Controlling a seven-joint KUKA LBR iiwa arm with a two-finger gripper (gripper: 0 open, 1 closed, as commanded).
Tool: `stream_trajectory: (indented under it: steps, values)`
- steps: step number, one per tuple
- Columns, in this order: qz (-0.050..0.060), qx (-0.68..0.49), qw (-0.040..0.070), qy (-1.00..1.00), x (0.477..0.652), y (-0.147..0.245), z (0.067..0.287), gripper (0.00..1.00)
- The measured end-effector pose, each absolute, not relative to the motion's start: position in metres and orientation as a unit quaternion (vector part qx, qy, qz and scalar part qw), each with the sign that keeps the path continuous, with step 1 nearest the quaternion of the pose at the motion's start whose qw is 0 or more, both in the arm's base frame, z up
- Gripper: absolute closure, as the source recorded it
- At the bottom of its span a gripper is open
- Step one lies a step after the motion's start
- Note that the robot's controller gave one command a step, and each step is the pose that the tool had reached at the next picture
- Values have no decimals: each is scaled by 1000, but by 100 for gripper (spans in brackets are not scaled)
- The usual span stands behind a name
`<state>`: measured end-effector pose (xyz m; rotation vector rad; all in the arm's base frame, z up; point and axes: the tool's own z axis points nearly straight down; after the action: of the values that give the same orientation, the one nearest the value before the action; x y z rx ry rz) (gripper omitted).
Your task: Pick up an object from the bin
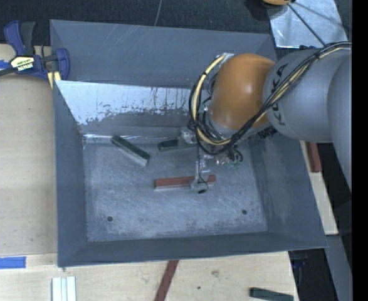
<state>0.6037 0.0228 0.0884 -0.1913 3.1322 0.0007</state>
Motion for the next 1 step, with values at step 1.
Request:
stream_trajectory:
  steps: [1]
  values:
    - [0, -61, 2, 998, 604, 23, 88, 0]
